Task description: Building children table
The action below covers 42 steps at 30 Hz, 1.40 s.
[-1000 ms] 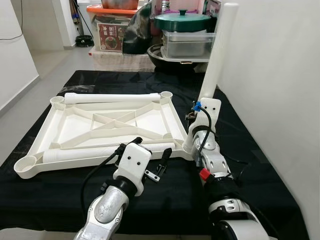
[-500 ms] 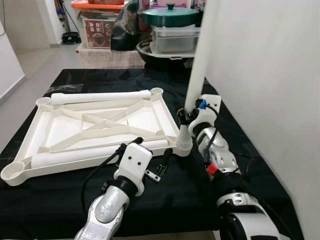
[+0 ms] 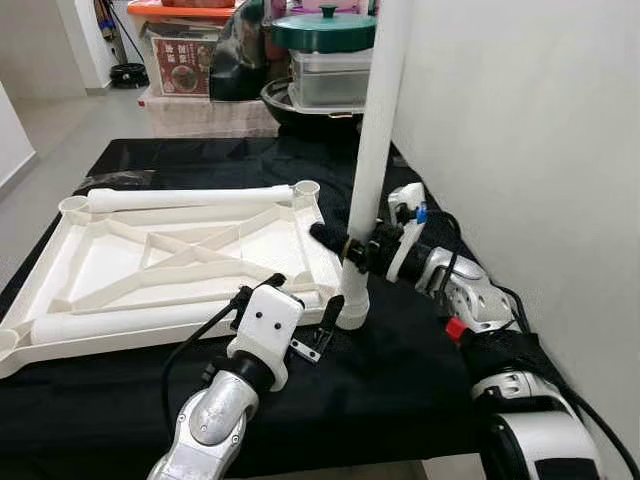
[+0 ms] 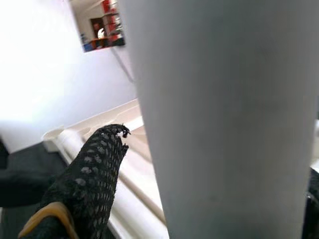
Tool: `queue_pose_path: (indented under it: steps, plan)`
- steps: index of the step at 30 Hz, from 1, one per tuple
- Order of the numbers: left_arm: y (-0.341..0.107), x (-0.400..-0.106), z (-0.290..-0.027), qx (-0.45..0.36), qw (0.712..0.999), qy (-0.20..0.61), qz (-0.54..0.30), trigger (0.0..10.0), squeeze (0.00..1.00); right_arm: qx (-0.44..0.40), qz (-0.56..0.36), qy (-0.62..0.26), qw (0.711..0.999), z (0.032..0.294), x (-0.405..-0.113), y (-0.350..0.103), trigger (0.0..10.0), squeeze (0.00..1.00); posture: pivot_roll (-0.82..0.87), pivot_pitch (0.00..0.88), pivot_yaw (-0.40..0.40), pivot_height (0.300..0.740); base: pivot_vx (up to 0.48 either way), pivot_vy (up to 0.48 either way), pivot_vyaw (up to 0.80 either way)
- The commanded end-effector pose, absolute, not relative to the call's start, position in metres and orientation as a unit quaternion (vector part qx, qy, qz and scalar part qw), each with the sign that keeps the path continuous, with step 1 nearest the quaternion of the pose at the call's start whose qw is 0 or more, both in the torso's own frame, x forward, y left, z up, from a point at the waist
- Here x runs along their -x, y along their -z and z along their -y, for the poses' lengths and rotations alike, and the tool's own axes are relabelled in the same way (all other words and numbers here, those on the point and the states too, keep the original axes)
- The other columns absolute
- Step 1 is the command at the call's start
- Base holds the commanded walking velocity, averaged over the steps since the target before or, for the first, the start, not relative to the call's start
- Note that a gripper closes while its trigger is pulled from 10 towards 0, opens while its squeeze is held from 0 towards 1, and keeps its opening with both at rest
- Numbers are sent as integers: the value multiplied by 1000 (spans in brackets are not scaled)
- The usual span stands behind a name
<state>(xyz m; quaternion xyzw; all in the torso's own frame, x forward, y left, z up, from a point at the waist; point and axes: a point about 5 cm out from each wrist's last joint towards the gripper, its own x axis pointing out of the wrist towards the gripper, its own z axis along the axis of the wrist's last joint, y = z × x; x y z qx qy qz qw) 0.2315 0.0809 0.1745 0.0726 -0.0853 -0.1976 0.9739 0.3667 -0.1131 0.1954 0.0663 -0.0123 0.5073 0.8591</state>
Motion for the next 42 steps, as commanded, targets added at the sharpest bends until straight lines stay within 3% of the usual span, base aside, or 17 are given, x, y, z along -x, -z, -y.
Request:
queue_pose_path:
  steps: [1,2,3,5,16,18,21,23,25,28,32,33,35,36,40,41,42]
  plan:
    - [-173,-232,-82,-75,974,195,83,10000,0,-51,9,-543,838,95,-365,-195,10000,0,135,0,-65,740,0,0,0]
    - [-173,-232,-82,-75,974,195,83,10000,0,-47,15,-536,843,92,-367,-195,10000,0,133,0,-61,740,0,0,0]
    - [-174,-232,-82,-76,974,195,84,10000,0,-46,16,-533,845,90,-368,-196,353,0,133,0,-61,740,0,0,0]
    - [-174,-232,-83,-76,974,195,84,10000,0,-37,28,-500,865,90,-373,-198,0,0,136,0,-64,740,0,0,0]
    - [-173,-232,-82,-76,974,196,83,10000,0,-33,36,-373,927,105,-383,-193,0,0,126,0,-57,740,0,0,0]
    - [-173,-232,-82,-75,974,197,83,10000,0,-37,12,-288,957,108,-386,-182,0,0,123,0,-54,740,0,0,0]
    - [-173,-232,-82,-75,974,197,83,10000,0,-28,-3,-218,976,112,-387,-176,0,0,120,0,-53,740,0,0,0]
    - [-173,-232,-82,-76,974,198,83,10000,0,-15,-50,1,999,137,-384,-160,0,0,118,0,-49,740,0,0,0]
    - [-173,-232,-82,-76,974,198,83,10000,0,-15,-50,1,999,137,-384,-160,0,0,118,0,-49,740,0,0,0]
    - [-173,-233,-81,-77,973,199,83,10000,0,-15,-68,132,989,150,-373,-152,0,0,121,0,-52,740,0,0,0]
    - [-173,-233,-81,-78,973,201,84,10000,0,-28,-57,144,988,144,-370,-154,0,0,120,0,-49,740,0,0,0]
    - [-173,-233,-81,-77,973,201,83,10000,0,-46,-46,124,990,137,-371,-157,10000,0,119,0,-49,740,0,0,0]
    - [-173,-233,-81,-77,973,201,83,10000,0,-46,-46,124,990,137,-371,-157,10000,0,119,0,-49,740,0,0,0]
    - [-173,-233,-81,-77,973,200,83,10000,0,-66,-27,91,993,129,-374,-161,10000,1000,118,0,-50,740,0,0,0]
    - [-173,-233,-81,-77,973,200,83,10000,0,-75,-11,70,995,126,-377,-165,10000,1000,118,0,-49,740,0,0,0]
    - [-172,-233,-81,-76,973,200,83,10000,0,-103,9,-1,995,122,-382,-172,10000,741,116,0,-49,740,0,0,0]
    - [-173,-233,-81,-76,973,200,83,10000,0,-119,21,-39,992,119,-384,-177,10000,0,114,0,-50,740,0,0,0]
